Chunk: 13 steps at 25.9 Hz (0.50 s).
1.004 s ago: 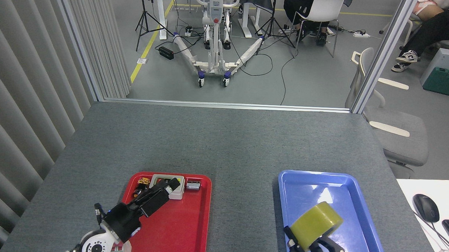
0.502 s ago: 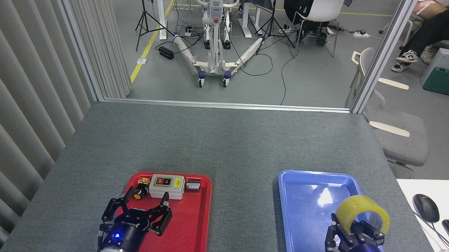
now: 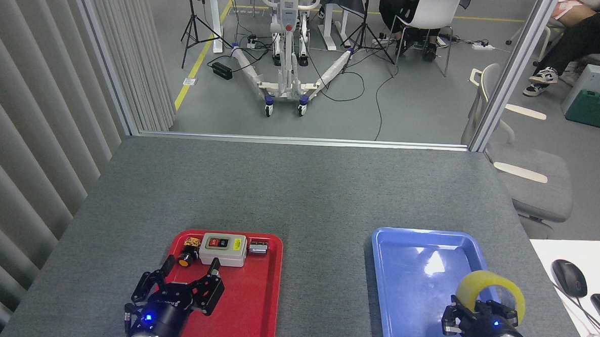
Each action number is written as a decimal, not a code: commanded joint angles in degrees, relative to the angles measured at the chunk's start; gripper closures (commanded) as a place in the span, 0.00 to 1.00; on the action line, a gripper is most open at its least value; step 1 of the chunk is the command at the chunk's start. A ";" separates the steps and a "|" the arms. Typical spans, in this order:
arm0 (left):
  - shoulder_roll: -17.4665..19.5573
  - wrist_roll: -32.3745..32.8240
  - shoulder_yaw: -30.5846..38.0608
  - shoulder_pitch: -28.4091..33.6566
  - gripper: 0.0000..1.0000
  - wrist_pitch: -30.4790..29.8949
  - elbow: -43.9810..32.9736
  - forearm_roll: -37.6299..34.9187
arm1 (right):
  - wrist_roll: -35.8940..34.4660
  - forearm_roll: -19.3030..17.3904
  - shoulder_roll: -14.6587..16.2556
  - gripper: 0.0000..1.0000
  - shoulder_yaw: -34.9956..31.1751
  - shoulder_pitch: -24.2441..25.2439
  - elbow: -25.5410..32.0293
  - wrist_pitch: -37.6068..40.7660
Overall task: Place and move tape with both arms
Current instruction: 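Lower the tape into the blue tray with the right gripper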
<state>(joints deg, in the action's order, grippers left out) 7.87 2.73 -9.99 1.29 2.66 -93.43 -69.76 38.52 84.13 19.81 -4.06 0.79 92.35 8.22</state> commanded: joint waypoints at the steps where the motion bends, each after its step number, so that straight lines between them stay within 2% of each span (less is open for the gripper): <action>1: 0.22 -1.94 0.32 0.90 0.00 0.07 0.09 -3.28 | 0.15 -0.37 -0.30 0.57 0.46 0.18 -0.24 -0.13; 8: 0.22 -4.49 1.73 1.61 0.00 -0.20 0.00 -3.63 | -0.20 -0.46 -1.27 0.18 1.16 0.62 -0.24 -0.22; 13: 0.39 -4.49 1.73 1.87 0.00 -0.37 0.00 -3.63 | -0.46 -0.46 -1.71 0.13 1.25 1.15 -0.07 -0.22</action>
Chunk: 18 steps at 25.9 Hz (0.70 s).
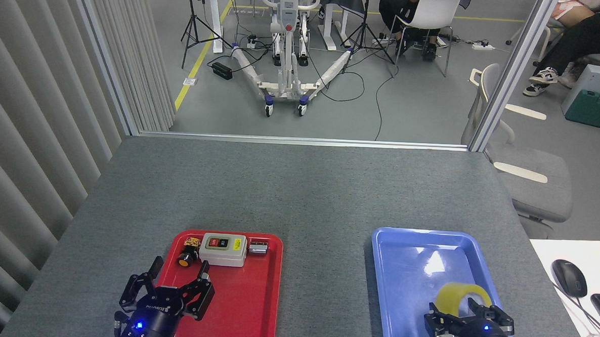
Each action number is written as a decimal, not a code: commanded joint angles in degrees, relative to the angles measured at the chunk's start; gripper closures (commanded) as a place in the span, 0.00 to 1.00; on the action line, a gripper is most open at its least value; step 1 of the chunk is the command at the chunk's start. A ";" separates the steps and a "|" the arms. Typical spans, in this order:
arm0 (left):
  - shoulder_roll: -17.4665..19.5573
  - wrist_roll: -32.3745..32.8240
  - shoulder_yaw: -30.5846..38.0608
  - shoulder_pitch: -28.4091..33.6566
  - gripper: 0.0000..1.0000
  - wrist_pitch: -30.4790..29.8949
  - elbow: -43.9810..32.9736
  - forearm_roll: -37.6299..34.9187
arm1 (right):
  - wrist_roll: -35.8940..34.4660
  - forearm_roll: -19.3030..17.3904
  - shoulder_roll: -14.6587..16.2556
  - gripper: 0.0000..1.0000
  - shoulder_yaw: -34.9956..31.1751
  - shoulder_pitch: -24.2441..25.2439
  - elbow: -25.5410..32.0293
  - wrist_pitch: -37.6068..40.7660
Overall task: Place and move tape with both arms
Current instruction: 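Lower the tape into the blue tray with the right gripper, then open the right gripper and withdraw both grippers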
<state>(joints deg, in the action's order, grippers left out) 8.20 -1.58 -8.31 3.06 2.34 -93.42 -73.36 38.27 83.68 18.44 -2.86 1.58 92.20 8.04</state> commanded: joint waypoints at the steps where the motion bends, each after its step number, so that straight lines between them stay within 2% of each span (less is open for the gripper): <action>1: 0.24 -0.18 0.04 0.11 0.00 -0.05 -0.10 -0.03 | -0.22 -0.01 -0.42 0.10 -0.04 0.36 0.08 -0.04; 10: 0.33 -0.09 0.13 0.19 0.00 -0.41 -0.27 0.06 | -1.97 -0.01 -0.60 0.06 -0.65 1.24 0.35 -0.04; 12: 0.33 -0.26 0.22 0.28 0.00 -0.49 -0.54 0.06 | -9.26 -0.01 -1.39 0.05 -1.53 2.91 0.96 -0.04; 16: 0.59 -4.48 1.80 1.86 0.00 -0.49 -1.33 0.06 | -35.98 -0.01 -3.32 0.03 -5.49 5.90 1.23 0.05; 18: 0.50 -7.73 2.50 2.30 0.00 -0.67 -1.24 0.15 | -44.86 -0.01 -4.38 0.03 -6.72 7.13 1.31 -0.13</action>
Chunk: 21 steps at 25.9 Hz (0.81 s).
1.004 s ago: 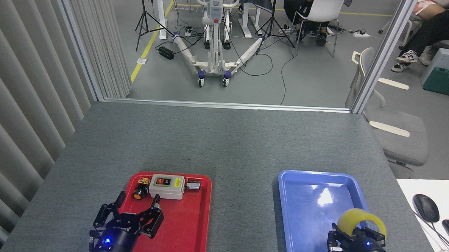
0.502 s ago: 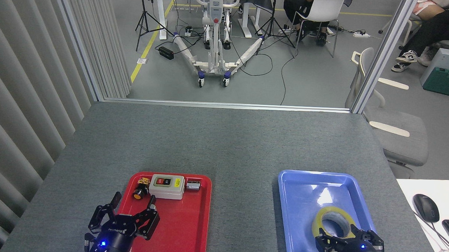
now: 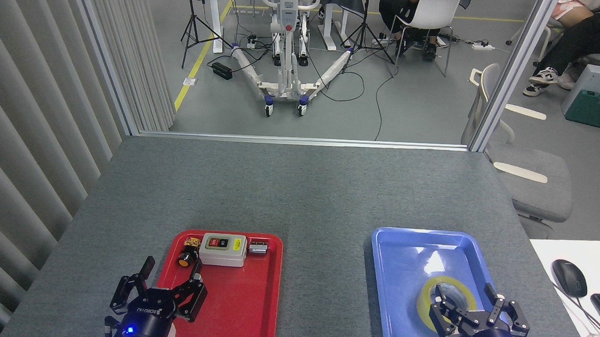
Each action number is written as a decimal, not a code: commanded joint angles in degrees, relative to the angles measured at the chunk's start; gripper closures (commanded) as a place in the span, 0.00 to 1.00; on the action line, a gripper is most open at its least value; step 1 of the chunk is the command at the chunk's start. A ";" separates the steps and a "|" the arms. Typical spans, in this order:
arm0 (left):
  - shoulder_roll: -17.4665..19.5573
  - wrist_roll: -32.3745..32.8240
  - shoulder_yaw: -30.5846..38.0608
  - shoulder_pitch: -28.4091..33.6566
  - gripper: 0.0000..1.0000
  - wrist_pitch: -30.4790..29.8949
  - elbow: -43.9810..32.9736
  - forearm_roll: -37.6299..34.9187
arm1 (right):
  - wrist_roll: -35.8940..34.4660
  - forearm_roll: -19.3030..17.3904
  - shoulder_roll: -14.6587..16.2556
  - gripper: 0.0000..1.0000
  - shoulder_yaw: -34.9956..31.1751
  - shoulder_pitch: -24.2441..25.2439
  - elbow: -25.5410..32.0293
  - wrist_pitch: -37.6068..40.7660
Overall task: Place and move tape with both arms
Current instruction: 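Open the right gripper and withdraw both grippers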
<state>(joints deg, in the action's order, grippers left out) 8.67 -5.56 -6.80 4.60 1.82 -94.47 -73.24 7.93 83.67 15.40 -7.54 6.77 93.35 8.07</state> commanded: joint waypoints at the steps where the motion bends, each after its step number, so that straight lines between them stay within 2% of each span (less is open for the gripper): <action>1: -0.15 -4.73 1.08 0.94 0.00 -0.42 -0.28 0.03 | -16.55 0.00 -1.87 0.03 -2.48 2.37 0.16 -0.25; 9: -1.03 -5.08 2.75 1.03 0.00 -4.46 0.07 0.65 | -17.25 -0.09 -2.66 0.02 -3.01 3.60 0.43 -0.16; 12: -1.03 -4.55 3.10 1.11 0.00 -4.63 0.25 1.26 | -17.16 -0.44 -2.66 0.02 -3.01 3.60 0.43 -0.16; 15: -1.11 -4.46 3.28 1.11 0.00 -4.63 0.25 1.61 | -17.07 -2.37 -2.74 0.02 -3.01 3.60 0.43 0.28; 21: -0.85 -4.46 3.54 1.20 0.00 -4.37 0.43 2.40 | -17.07 -2.46 -2.74 0.01 -2.75 3.86 0.43 0.02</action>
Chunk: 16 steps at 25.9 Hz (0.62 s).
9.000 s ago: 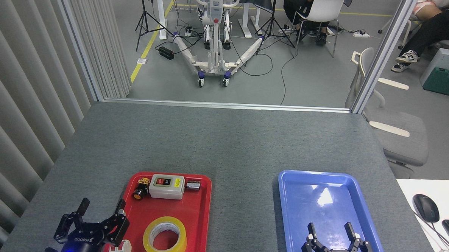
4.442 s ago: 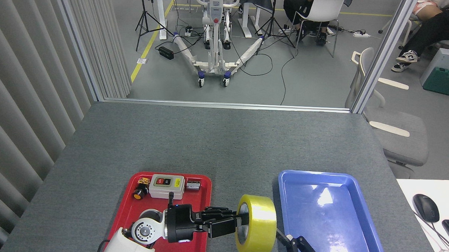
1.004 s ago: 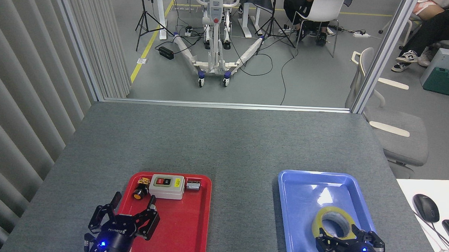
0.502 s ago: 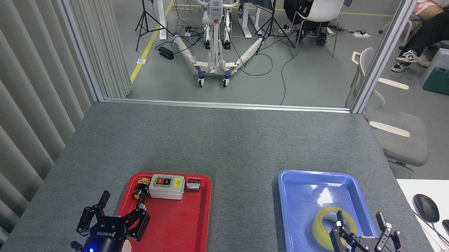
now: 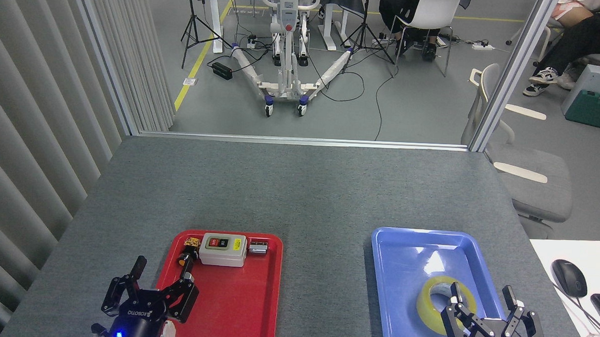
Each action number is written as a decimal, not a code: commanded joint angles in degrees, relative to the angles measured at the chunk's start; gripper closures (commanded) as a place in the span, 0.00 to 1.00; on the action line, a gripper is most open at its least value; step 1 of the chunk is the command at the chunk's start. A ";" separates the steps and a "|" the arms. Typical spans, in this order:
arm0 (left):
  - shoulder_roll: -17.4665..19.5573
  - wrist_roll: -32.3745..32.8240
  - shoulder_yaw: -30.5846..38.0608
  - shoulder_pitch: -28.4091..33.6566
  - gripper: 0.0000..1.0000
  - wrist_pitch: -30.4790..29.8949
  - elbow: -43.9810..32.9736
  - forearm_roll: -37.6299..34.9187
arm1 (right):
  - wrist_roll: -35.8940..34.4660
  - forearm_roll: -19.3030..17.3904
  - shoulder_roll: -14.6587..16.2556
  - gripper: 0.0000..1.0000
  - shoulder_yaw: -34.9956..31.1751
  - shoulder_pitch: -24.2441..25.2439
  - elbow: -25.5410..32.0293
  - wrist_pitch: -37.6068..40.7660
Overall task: Place and move tape with both arms
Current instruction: 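Open the right gripper and withdraw both grippers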
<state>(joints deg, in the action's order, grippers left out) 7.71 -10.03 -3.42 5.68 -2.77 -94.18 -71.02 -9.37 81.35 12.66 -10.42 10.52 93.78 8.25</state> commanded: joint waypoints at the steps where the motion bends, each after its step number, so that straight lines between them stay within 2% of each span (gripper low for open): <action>1: 0.11 0.01 0.17 0.12 0.00 0.23 0.05 0.09 | 0.23 -0.14 -0.09 0.01 0.31 0.11 0.00 -0.16; 7: -0.06 0.01 0.17 -0.32 0.00 0.31 -0.03 0.00 | 0.32 -0.22 -0.97 0.01 1.54 1.08 0.09 3.09; 16: 0.55 0.09 0.08 -1.29 0.00 0.05 2.87 0.00 | 0.32 -0.22 -0.97 0.00 1.54 1.08 0.09 3.35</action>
<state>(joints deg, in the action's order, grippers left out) 7.94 -9.97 -3.33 4.70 -2.57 -91.82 -71.00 -8.99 81.16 11.71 -8.88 11.59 93.87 11.53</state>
